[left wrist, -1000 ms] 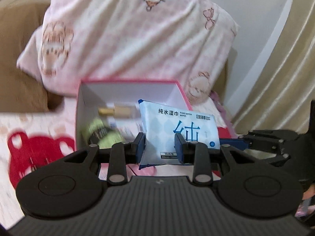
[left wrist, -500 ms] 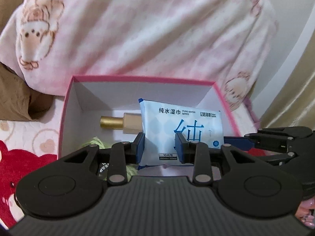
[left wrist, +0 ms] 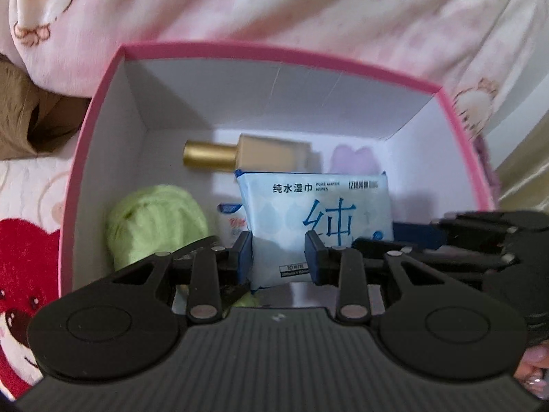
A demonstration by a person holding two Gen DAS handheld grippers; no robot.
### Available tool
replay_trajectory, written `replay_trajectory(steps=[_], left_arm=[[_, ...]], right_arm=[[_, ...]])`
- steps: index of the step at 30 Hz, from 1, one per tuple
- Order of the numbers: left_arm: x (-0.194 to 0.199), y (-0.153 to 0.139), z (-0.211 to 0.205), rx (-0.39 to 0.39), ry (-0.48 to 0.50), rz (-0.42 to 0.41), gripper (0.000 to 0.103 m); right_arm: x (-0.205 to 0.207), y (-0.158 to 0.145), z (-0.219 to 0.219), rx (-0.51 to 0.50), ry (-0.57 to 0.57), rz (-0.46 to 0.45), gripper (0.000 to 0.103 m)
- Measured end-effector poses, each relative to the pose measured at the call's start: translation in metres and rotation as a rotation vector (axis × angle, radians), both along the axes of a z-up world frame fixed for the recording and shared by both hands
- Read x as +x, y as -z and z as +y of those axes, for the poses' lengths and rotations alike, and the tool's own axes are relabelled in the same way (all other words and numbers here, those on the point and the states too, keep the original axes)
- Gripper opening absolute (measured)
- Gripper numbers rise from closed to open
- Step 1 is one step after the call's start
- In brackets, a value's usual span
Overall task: Organize objects
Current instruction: 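Lower the wipes pack into the pink box and open the right tool, then withdraw the right tool and move it to the orange sponge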
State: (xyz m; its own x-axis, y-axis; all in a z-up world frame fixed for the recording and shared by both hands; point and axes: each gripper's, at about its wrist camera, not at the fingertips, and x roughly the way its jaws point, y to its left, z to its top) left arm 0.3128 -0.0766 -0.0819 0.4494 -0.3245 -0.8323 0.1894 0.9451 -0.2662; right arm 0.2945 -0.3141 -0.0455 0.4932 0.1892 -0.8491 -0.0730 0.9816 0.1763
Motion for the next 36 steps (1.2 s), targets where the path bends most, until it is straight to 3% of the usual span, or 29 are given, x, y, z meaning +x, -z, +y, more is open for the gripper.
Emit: replay_trajectory(steps=[6,10,14,18,23,28,36], left_arm=[[-0.003,-0.007,0.003,0.085,-0.064,-0.11,0.031],[0.002,-0.018,0.014,0.03,-0.091,-0.119,0.032],[-0.003,-0.027,0.014,0.027,-0.059,-0.117,0.033],[-0.018,-0.037,0.014,0.02,-0.003,-0.098,0.042],[-0.049,-0.06,0.02,-0.008,0.08,-0.103,0.045],[-0.083,-0.093,0.027,-0.002,0.135,-0.121,0.049],[-0.133,-0.128,0.042,-0.02,0.202,-0.125,0.052]], right_arm=[[0.013,0.006,0.012,0.008,0.021,0.025,0.028],[0.015,0.009,0.016,-0.008,0.046,0.015,0.029],[0.006,0.002,0.01,-0.018,0.048,0.013,0.034],[-0.023,-0.026,0.012,-0.122,0.0,-0.075,0.05],[-0.065,-0.07,0.005,-0.04,-0.034,-0.11,0.055],[-0.112,-0.106,0.017,-0.077,-0.095,-0.171,0.059],[-0.179,-0.146,0.034,-0.031,-0.196,-0.23,0.069]])
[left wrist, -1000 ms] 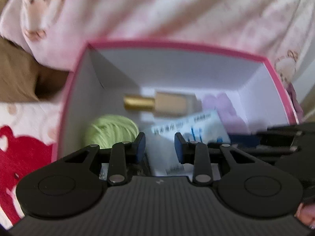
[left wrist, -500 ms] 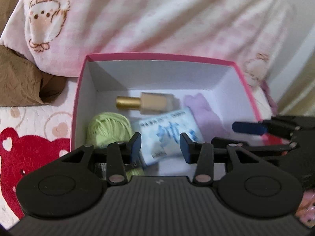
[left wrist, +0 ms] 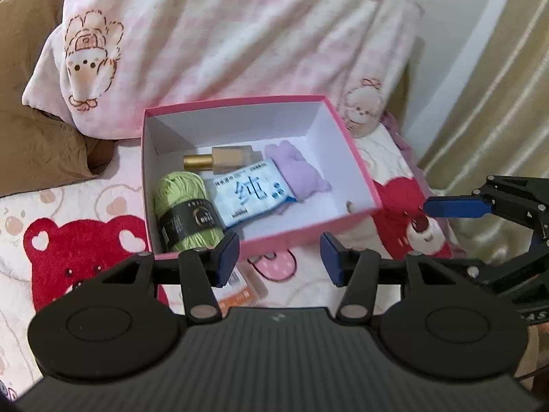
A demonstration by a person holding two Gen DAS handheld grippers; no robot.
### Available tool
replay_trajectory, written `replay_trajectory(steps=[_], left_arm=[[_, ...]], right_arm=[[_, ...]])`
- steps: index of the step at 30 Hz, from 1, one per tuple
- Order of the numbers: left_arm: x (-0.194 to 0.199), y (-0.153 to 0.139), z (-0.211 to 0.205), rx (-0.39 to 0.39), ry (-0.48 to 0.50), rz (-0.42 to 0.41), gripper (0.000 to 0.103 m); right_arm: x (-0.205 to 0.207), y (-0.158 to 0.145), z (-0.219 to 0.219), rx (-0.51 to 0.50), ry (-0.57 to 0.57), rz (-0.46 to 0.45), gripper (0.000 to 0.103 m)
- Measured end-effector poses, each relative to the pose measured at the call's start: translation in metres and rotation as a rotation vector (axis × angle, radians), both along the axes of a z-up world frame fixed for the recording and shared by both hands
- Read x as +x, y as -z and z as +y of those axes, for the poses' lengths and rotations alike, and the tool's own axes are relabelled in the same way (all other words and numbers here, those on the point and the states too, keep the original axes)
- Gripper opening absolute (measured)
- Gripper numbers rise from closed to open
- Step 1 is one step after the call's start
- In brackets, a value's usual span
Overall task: Organize objects
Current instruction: 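Withdraw the right tool and move it to the orange sponge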
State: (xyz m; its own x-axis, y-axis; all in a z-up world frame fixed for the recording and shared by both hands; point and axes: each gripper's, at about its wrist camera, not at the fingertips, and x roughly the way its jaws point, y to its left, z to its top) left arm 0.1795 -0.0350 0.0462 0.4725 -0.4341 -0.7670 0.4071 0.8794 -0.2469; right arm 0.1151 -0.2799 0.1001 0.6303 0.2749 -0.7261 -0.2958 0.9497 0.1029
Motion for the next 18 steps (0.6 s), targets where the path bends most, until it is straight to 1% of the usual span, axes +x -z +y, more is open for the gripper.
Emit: replay_trajectory(steps=[2,4,6,9,13,16,18], left_arm=[[-0.011,-0.002,0.003,-0.001,0.017,0.002,0.053],[-0.021,-0.002,0.007,-0.004,0.026,0.004,0.054],[-0.029,0.001,0.009,0.0,0.043,0.012,0.055],[-0.041,0.01,0.013,0.013,0.056,0.029,0.058],[-0.051,0.026,0.017,0.023,0.061,0.045,0.06],[-0.056,0.041,0.02,0.027,0.056,0.042,0.06],[-0.056,0.053,0.022,0.016,0.048,0.052,0.06]], right_arm=[[-0.015,-0.003,0.003,0.021,-0.002,0.01,0.072],[-0.034,-0.004,0.009,0.032,-0.014,-0.004,0.074],[-0.047,-0.001,0.012,0.045,-0.016,-0.015,0.078],[-0.06,0.008,0.015,0.067,-0.019,-0.026,0.078],[-0.064,0.026,0.019,0.107,-0.031,-0.033,0.08],[-0.063,0.042,0.024,0.121,-0.056,-0.052,0.08],[-0.06,0.052,0.029,0.122,-0.074,-0.062,0.08]])
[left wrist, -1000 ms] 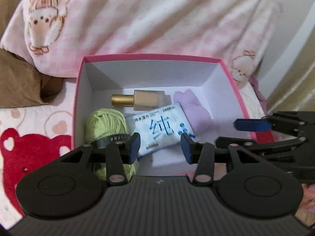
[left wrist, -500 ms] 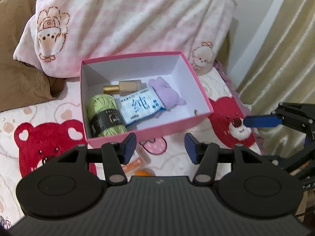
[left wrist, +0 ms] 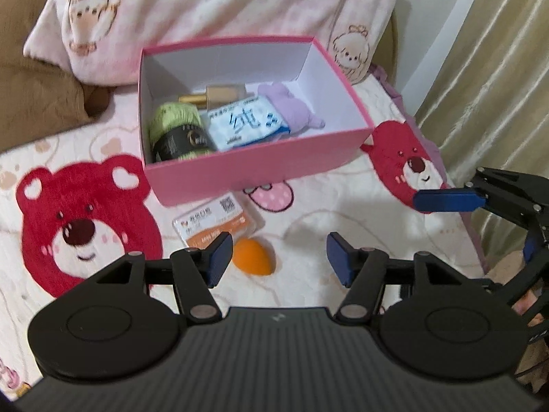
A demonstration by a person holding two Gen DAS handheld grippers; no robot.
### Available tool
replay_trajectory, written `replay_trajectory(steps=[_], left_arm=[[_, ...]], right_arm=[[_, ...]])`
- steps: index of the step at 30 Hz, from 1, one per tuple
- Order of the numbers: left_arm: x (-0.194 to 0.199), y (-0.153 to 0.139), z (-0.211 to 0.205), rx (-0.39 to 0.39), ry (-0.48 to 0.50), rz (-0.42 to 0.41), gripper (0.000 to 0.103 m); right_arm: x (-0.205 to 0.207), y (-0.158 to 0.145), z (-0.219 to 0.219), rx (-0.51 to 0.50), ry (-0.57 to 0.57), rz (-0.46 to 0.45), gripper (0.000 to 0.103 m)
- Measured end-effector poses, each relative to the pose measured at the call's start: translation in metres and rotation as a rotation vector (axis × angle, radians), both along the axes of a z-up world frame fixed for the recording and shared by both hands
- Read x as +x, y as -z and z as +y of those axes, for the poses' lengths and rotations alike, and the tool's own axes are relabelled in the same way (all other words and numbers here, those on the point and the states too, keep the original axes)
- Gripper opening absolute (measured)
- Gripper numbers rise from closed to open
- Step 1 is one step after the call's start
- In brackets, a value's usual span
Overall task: Organize objects
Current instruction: 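Withdraw the right tool and move it to the orange sponge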
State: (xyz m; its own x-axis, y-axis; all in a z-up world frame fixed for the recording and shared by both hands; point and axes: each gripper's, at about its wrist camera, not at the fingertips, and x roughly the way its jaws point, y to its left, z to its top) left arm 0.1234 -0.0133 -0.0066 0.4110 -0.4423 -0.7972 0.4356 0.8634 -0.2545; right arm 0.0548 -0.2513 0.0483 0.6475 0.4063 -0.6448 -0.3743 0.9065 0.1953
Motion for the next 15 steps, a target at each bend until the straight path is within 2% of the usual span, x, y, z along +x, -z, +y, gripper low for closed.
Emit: replay_trajectory(steps=[4,6,9,15], left_arm=[[-0.002,0.025,0.002,-0.034,-0.019,0.011,0.059],[-0.002,0.035,0.003,-0.032,-0.039,-0.006,0.058],[-0.001,0.051,0.002,-0.026,-0.051,-0.027,0.059],[0.009,0.09,0.005,-0.042,-0.106,0.019,0.058]], right_arm=[[0.004,0.021,0.015,-0.096,-0.027,-0.054,0.08],[0.008,0.034,0.019,-0.131,0.0,-0.076,0.08],[0.02,0.058,0.022,-0.152,-0.004,-0.065,0.08],[0.04,0.105,0.033,-0.19,-0.039,-0.037,0.08]])
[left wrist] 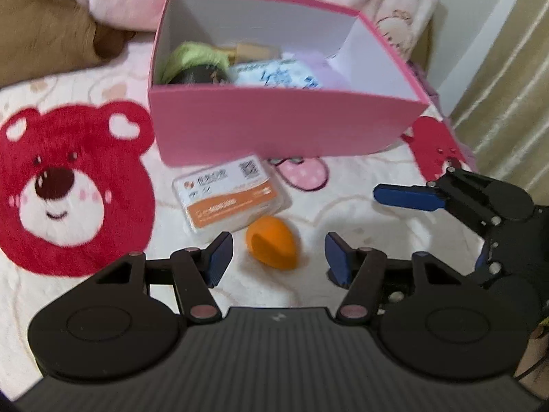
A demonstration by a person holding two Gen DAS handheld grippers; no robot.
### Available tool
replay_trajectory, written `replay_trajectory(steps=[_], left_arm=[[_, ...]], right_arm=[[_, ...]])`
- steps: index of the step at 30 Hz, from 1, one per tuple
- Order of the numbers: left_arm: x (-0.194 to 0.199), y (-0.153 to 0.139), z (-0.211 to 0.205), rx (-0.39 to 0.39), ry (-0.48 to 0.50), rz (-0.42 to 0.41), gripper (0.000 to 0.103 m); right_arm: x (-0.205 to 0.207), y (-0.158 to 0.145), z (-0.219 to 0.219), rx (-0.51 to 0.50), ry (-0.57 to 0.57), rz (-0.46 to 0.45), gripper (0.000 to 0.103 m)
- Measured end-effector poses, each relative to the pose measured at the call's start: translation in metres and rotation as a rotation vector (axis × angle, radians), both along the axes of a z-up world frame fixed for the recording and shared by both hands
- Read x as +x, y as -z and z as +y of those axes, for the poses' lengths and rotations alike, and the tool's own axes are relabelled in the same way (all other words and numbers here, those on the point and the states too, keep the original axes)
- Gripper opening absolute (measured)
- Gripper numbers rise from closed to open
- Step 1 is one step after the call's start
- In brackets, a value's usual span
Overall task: Organize objects
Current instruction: 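Withdraw the right tool and move it to the orange sponge, then close the right tool on the orange makeup sponge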
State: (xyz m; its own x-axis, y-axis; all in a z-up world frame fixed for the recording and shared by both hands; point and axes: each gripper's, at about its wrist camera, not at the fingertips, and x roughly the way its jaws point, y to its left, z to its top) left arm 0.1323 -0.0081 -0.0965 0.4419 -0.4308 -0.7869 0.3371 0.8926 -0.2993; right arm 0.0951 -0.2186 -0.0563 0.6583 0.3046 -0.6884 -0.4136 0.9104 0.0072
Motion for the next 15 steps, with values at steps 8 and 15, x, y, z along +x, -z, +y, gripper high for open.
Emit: replay_trajectory(steps=[8,15], left_arm=[[0.008,0.027,0.008,-0.086,-0.061,-0.004,0.054],[0.014,0.044,-0.002,-0.07,-0.07,-0.018,0.045]], right_arm=[[0.005,0.046,0.026,-0.082,-0.027,-0.025,0.078],[0.018,0.065,0.022,-0.014,0.063,0.016,0.078]])
